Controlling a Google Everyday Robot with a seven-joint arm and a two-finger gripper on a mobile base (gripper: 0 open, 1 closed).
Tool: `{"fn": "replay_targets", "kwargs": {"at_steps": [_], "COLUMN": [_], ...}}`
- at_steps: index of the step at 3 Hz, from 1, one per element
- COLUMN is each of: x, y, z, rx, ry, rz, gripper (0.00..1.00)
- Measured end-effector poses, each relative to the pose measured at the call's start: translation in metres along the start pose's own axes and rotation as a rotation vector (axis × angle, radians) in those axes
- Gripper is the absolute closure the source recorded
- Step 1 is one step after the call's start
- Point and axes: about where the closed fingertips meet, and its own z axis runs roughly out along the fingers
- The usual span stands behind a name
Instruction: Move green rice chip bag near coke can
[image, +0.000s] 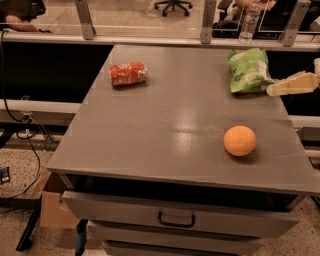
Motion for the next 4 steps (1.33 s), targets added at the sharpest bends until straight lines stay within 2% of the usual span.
{"fn": "replay_targets", "kwargs": {"at_steps": [1,3,4], "x": [0.007,0.011,0.015], "y": [0.002,0.001,0.004], "z": [0.022,0.066,0.077], "rx": [-0.037,-0.095,-0.121], "ry": [0.007,-0.021,-0.024], "rz": [-0.014,-0.053,-0.047], "gripper": [0.00,0.01,0.29]}}
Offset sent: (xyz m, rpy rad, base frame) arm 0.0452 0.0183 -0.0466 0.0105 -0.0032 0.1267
